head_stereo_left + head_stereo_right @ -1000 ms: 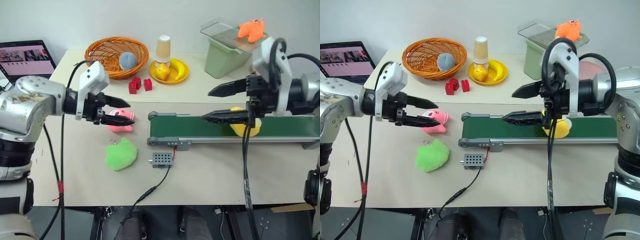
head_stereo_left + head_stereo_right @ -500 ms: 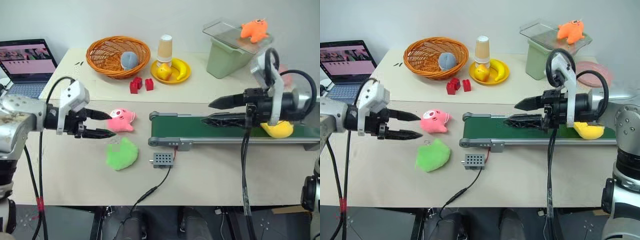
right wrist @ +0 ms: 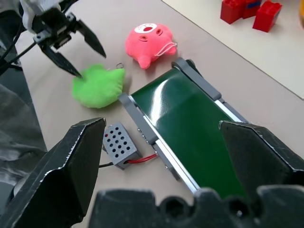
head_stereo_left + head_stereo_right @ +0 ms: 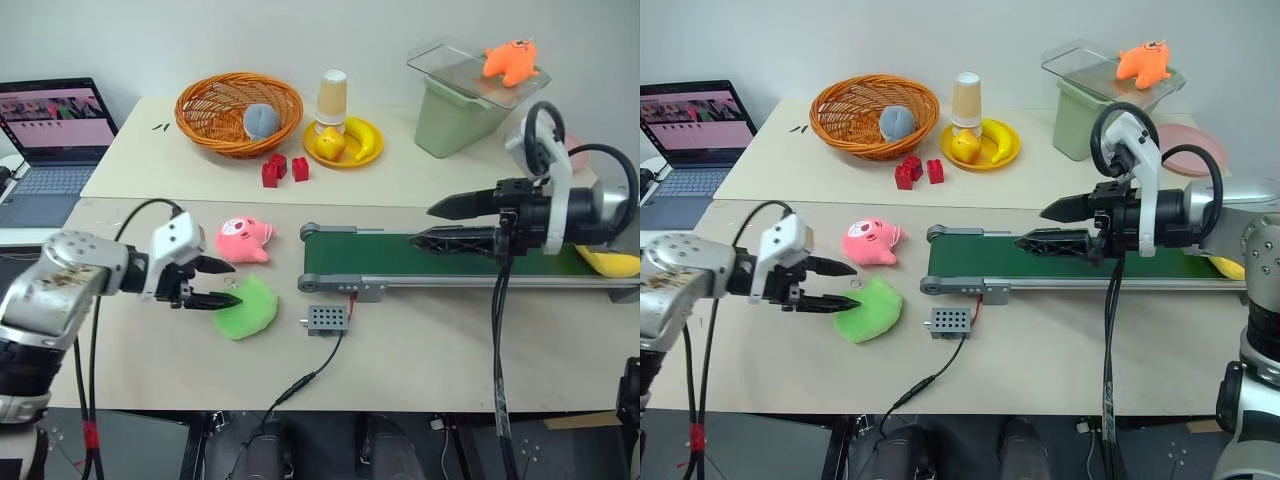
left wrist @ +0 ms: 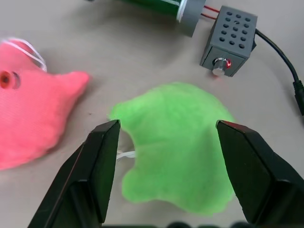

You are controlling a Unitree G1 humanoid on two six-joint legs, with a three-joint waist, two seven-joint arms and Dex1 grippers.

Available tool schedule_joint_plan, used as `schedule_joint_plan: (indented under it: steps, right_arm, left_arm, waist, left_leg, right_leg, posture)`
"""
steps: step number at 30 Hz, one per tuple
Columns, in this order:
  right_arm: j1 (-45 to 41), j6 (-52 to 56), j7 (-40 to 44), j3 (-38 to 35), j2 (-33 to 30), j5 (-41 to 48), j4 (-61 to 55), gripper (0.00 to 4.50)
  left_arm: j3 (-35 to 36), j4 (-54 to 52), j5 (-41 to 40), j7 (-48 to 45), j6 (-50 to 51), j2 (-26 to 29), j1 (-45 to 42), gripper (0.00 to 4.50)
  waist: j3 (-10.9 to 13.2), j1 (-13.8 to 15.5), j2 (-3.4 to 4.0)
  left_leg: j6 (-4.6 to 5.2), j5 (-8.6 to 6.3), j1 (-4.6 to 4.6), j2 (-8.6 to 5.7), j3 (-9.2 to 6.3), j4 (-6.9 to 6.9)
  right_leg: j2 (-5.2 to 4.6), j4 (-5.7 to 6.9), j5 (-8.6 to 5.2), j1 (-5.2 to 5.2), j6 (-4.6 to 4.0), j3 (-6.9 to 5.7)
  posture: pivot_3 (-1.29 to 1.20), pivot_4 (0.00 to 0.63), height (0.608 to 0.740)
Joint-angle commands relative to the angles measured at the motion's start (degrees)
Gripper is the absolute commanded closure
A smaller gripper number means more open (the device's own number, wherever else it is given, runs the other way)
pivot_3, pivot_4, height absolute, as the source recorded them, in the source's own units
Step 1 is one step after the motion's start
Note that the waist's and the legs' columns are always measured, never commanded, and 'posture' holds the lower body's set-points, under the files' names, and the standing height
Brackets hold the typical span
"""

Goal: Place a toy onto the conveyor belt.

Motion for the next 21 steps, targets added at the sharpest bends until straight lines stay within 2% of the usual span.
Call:
schedule_joint_plan:
  steps: [1, 7, 11, 14, 15, 16, 18, 21]
  right_arm:
    - [0.1, -0.01, -1.35, -3.78, -1.69, 2.05, -2.18, 0.01]
    - [0.79, 0.74, -3.89, -5.17, -1.95, 3.97, -3.33, 0.01]
    - [1.41, 0.97, -5.16, -5.91, -2.39, 5.23, -4.11, 0.0]
    - [1.77, 0.92, -5.68, -6.15, -2.99, 6.09, -4.35, 0.0]
    - [1.91, 0.92, -5.68, -6.18, -3.22, 6.41, -4.44, 0.0]
    - [2.03, 0.99, -5.58, -6.25, -3.36, 6.85, -4.52, 0.0]
    - [2.43, 0.84, -5.27, -6.18, -3.85, 7.59, -4.72, 0.0]
    - [3.24, 0.27, -4.57, -5.88, -4.7, 8.62, -5.01, 0.0]
  left_arm:
    - [-1.72, -1.66, 1.4, 0.98, 1.19, -0.94, -2.17, 1.07]
    - [-5.72, -1.53, 4.37, 0.47, -0.04, -2.07, -3.46, 1.07]
    - [-6.78, -1.35, 4.98, -0.21, 0.15, -2.63, -3.51, 2.08]
    - [-7.03, -1.26, 5.38, -0.67, 0.24, -2.58, -3.44, 3.21]
    - [-7.03, -1.23, 5.51, -0.72, 0.22, -2.62, -3.43, 3.37]
    - [-7.0, -1.23, 5.6, -0.68, 0.33, -2.67, -3.45, 3.93]
    - [-6.76, -1.42, 5.47, -0.57, 0.85, -2.73, -3.6, 4.49]
    - [-5.67, -2.05, 4.55, -0.43, 2.41, -2.47, -4.16, 4.49]
  waist:
    - [0.0, 0.03, 0.0]
    - [0.0, 0.24, -0.01]
    - [0.0, 0.39, -0.01]
    - [-0.01, 0.49, -0.01]
    - [-0.01, 0.51, -0.01]
    - [-0.01, 0.52, -0.01]
    - [-0.01, 0.53, -0.01]
    - [-0.01, 0.54, -0.01]
  left_leg:
    - [0.0, 0.0, -0.03, 0.0, 0.0, 0.01]
    - [0.01, 0.0, 0.01, 0.01, -0.01, 0.02]
    - [0.01, -0.01, 0.0, 0.01, -0.01, 0.01]
    - [0.02, -0.01, 0.01, 0.01, -0.01, 0.02]
    - [0.02, -0.01, 0.01, 0.01, -0.01, 0.02]
    - [0.02, -0.01, 0.01, 0.02, -0.02, 0.02]
    - [0.04, -0.02, 0.02, 0.03, -0.02, 0.02]
    - [0.06, -0.03, 0.01, 0.03, -0.02, 0.03]
  right_leg:
    - [0.0, -0.01, 0.0, -0.01, 0.0, -0.01]
    - [0.0, 0.0, 0.0, 0.01, 0.0, 0.0]
    - [0.0, 0.0, 0.0, 0.01, 0.0, 0.0]
    - [0.0, 0.0, 0.0, 0.01, 0.0, 0.01]
    - [0.0, 0.0, 0.0, 0.01, 0.0, 0.01]
    - [0.0, 0.0, 0.0, 0.01, 0.0, 0.01]
    - [0.0, 0.0, 0.0, 0.01, 0.0, 0.01]
    - [-0.01, -0.01, 0.0, 0.02, 0.0, 0.02]
  posture:
    - [0.0, 0.15, 0.734]
    - [0.0, 0.15, 0.734]
    - [0.0, 0.15, 0.734]
    - [0.0, 0.15, 0.734]
    - [0.0, 0.15, 0.734]
    - [0.0, 0.15, 0.734]
    - [0.0, 0.15, 0.734]
    - [0.0, 0.15, 0.734]
